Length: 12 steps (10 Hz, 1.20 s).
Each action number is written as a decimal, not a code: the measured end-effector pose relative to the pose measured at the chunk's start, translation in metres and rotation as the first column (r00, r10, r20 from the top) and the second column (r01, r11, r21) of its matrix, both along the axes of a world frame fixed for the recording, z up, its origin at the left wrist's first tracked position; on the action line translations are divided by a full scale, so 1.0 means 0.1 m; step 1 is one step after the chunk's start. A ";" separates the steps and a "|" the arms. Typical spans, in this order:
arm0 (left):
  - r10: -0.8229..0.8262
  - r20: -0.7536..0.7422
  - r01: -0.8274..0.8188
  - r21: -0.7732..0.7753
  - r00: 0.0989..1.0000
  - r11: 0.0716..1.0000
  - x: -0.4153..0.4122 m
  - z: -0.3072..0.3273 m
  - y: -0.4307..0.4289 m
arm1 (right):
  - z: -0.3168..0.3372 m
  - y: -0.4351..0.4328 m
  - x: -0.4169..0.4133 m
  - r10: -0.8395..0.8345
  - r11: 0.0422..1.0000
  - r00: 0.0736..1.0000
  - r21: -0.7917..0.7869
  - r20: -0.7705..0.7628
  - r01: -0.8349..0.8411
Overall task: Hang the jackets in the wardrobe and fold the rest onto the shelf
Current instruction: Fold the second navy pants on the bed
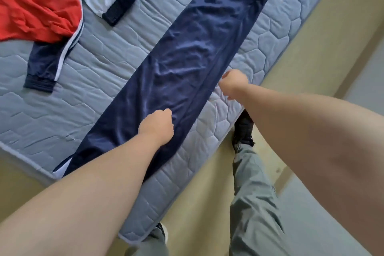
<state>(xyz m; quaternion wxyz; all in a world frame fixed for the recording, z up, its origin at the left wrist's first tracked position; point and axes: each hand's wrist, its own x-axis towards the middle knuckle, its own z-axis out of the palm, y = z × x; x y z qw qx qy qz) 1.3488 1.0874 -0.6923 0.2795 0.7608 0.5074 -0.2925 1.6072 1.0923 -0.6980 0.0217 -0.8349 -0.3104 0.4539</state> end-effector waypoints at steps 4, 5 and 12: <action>0.186 -0.447 -0.227 -0.040 0.875 0.973 0.92 -0.61 0.13 | -0.74 1.46 1.56 -0.352 0.925 0.931 0.187 0.100 0.330; 0.173 -0.465 -0.218 -0.045 0.868 0.975 0.91 -0.57 0.17 | -0.79 1.54 1.63 -0.255 0.966 0.850 0.164 0.461 0.201; -0.056 -0.338 0.013 -0.126 0.940 0.992 0.92 -0.60 -0.19 | -0.70 1.55 1.91 0.208 0.975 0.962 -0.122 0.176 -0.188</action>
